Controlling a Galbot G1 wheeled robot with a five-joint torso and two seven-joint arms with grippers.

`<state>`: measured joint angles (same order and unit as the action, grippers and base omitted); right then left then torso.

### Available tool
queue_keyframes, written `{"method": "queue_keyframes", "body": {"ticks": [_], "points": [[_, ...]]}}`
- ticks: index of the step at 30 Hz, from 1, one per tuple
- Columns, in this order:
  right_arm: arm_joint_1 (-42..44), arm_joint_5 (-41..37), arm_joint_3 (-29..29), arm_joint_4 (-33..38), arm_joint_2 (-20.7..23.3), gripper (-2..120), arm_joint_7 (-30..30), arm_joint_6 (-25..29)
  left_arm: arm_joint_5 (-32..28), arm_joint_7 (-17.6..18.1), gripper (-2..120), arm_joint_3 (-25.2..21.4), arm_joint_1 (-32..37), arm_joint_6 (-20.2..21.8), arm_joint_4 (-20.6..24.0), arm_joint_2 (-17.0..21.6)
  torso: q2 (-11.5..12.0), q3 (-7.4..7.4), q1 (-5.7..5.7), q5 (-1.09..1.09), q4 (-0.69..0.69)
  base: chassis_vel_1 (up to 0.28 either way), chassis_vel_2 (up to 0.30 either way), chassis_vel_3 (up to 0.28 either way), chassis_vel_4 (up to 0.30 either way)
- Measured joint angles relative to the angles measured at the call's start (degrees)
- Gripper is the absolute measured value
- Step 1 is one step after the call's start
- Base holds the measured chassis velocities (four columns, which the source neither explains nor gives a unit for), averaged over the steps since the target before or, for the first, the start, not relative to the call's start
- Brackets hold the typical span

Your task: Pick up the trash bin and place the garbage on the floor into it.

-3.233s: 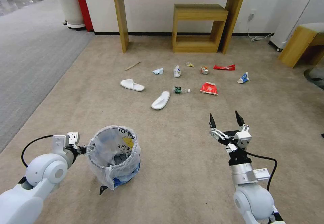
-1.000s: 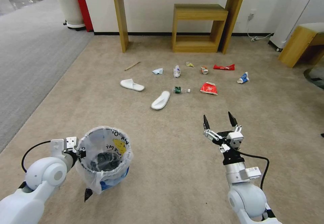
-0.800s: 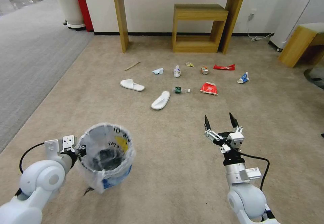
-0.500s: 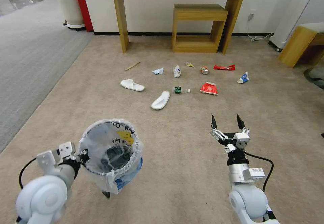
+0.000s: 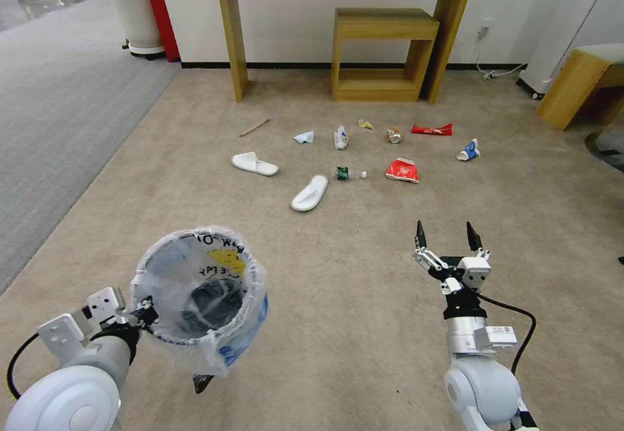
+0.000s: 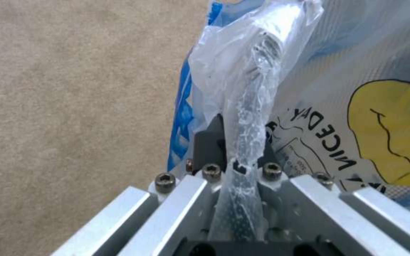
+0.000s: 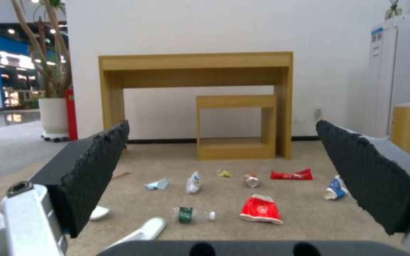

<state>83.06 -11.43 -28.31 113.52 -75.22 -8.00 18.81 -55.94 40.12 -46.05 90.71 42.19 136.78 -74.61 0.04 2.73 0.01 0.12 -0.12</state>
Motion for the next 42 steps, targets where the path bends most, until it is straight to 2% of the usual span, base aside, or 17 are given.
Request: {"method": "queue_keyframes", "body": {"ticks": [20, 30, 42], "points": [[1.5, 0.6, -0.2, 1.5, -0.2, 100, -0.7, 0.8, -0.3, -0.5, 0, -1.3, 1.1, -0.1, 1.0, -2.1, 0.0, 0.0, 0.0, -0.01, 0.0, 0.018, 0.018, -0.023, -0.022], [1.7, 1.0, -0.1, 2.1, -0.3, 100, -0.7, 0.8, 0.0, -0.6, 0, -1.0, 1.2, -0.1, 1.1, -2.2, 0.0, 0.0, 0.0, 0.03, 0.0, 0.202, 0.206, -0.191, -0.21], [1.8, 1.4, 0.0, 2.1, -0.4, 100, -0.6, 0.9, 1.0, -1.0, 0, -1.0, 1.4, -0.1, 1.0, -2.2, 0.0, 0.0, 0.0, -0.01, 0.0, 0.315, 0.303, -0.314, -0.299]]}}
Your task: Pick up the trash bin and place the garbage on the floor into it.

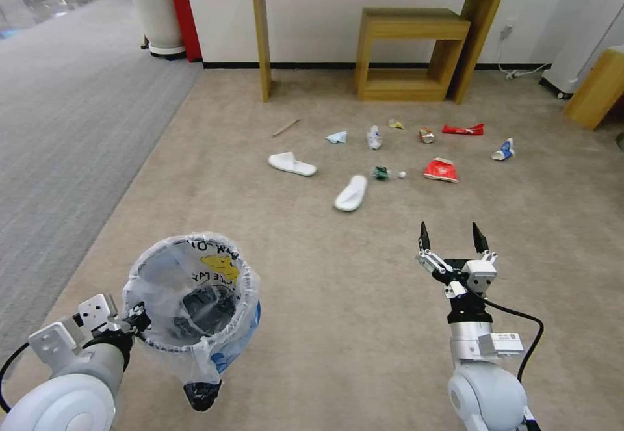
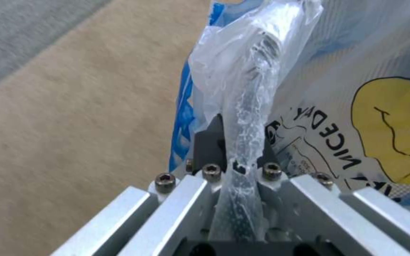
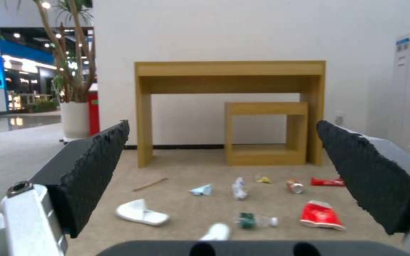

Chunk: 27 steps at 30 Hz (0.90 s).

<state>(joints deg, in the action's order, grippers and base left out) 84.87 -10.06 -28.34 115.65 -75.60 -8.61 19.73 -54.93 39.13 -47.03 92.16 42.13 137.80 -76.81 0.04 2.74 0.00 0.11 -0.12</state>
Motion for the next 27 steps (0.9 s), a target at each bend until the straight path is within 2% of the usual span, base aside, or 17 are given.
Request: {"method": "queue_keyframes", "body": {"ticks": [2, 4, 8, 18, 27], "points": [[-0.1, -0.1, 0.1, 0.0, 0.0, 100, 0.0, 0.0, 0.5, -0.4, 0, 0.0, 0.1, 0.0, -0.2, -0.2, 0.0, 0.0, 0.0, 0.06, 0.01, 0.259, 0.264, -0.243, -0.262], [0.0, -0.1, 0.1, 0.0, 0.0, 100, 0.0, 0.0, 0.7, -0.5, 0, 0.1, 0.1, 0.0, -0.2, -0.2, 0.0, 0.0, 0.0, 0.03, 0.01, 0.235, 0.219, -0.153, -0.173], [0.0, -0.2, 0.1, 0.0, 0.0, 100, 0.0, 0.0, 1.3, -0.7, 0, 0.4, 0.2, 0.0, -0.2, -0.5, 0.0, 0.0, 0.0, 0.02, 0.01, 0.052, 0.031, -0.049, -0.032], [0.3, -0.3, -0.3, 0.4, 0.2, 100, 0.0, 0.2, 2.9, -1.1, 0, 1.4, 0.5, 0.0, 0.4, -1.2, 0.0, -0.01, 0.0, 0.01, -0.01, -0.08, -0.026, 0.063, -0.007], [0.5, -0.4, -0.4, 0.9, 0.2, 100, 0.0, 0.3, 3.2, -1.2, 0, 1.5, 1.0, 0.0, 1.0, -1.5, 0.0, 0.0, 0.0, 0.0, -0.01, -0.162, 0.188, 0.162, -0.179]]}}
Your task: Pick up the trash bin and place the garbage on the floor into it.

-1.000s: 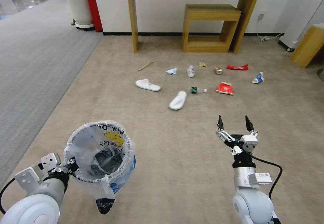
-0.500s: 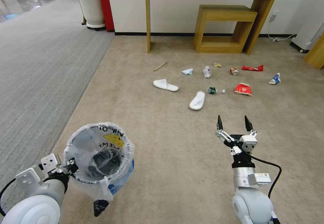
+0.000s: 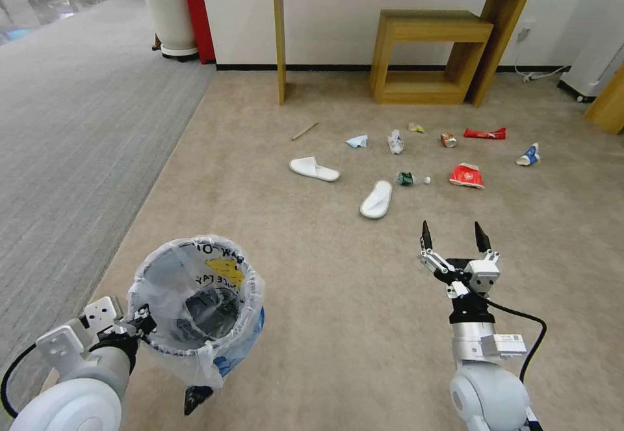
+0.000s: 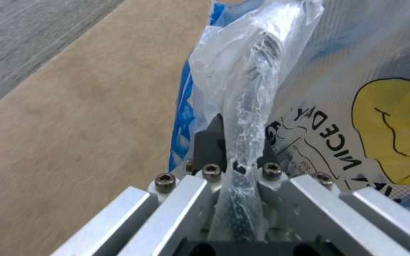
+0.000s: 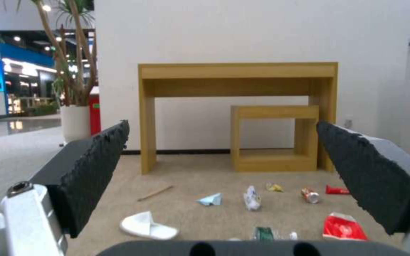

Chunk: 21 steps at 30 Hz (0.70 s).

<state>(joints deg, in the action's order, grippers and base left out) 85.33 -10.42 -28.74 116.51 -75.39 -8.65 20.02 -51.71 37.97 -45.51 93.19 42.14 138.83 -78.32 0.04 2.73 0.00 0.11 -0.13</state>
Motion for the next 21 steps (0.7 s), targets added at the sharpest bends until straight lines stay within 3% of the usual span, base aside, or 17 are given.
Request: {"method": "queue_keyframes", "body": {"ticks": [9, 21], "points": [[0.1, 0.0, 0.0, 0.2, 0.0, 100, 0.0, 0.1, 0.1, -0.2, 0, 0.1, 0.3, 0.0, 0.4, -0.1, 0.0, 0.0, 0.0, 0.0, 0.0, -0.285, 0.263, 0.292, -0.262], [0.0, 0.0, 0.0, 0.2, 0.0, 100, 0.0, 0.1, 0.3, -0.4, 0, 0.5, 0.3, 0.0, 0.5, -0.2, 0.0, 0.01, 0.01, -0.03, 0.0, -0.35, 0.373, 0.353, -0.372]]}}
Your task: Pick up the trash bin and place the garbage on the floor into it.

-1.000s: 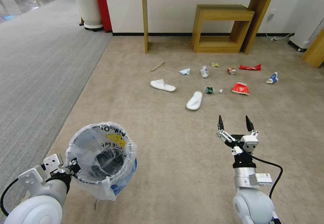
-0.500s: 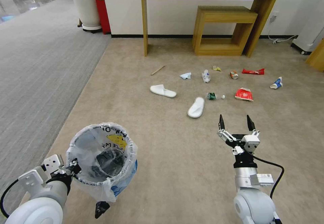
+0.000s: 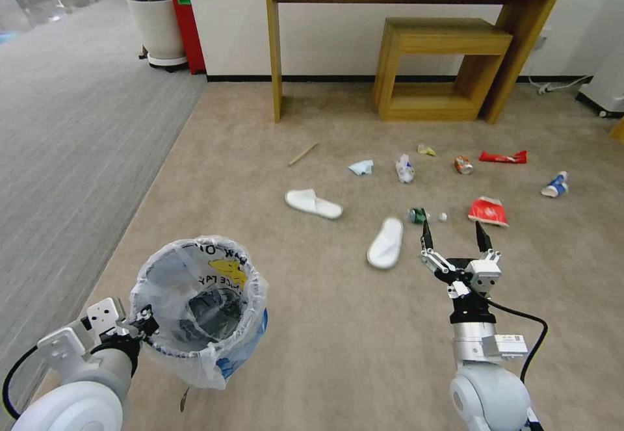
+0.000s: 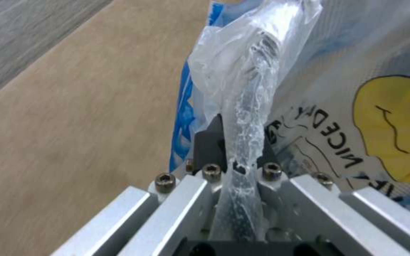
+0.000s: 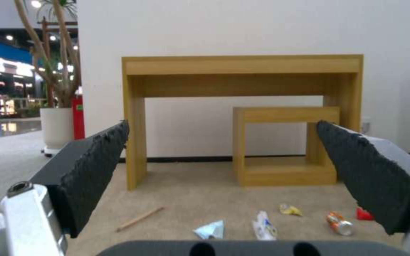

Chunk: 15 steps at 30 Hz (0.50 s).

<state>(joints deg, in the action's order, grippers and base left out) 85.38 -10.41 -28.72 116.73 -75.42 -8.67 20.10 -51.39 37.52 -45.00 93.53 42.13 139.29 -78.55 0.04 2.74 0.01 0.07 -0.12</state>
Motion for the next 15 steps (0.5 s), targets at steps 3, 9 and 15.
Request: {"method": "queue_keyframes", "body": {"ticks": [3, 9, 15], "points": [[0.1, 0.0, 0.0, 0.0, 0.0, 100, -0.1, 0.0, 0.1, 0.0, 0, 0.1, 0.0, 0.0, 0.0, 0.0, 0.0, 0.0, 0.0, 0.03, 0.0, -0.343, 0.357, 0.346, -0.35], [0.3, 0.0, 0.0, 0.2, 0.0, 100, -0.3, 0.0, 0.2, 0.0, 0, 0.2, 0.2, 0.0, 0.1, 0.0, 0.0, -0.01, 0.0, 0.05, 0.0, -0.35, 0.349, 0.354, -0.355], [0.4, 0.0, 0.0, 0.5, 0.0, 100, -0.4, 0.0, 0.4, -0.1, 0, 0.4, 0.5, 0.0, 0.4, -0.2, 0.0, -0.01, 0.0, 0.03, 0.0, -0.362, 0.358, 0.359, -0.351]]}}
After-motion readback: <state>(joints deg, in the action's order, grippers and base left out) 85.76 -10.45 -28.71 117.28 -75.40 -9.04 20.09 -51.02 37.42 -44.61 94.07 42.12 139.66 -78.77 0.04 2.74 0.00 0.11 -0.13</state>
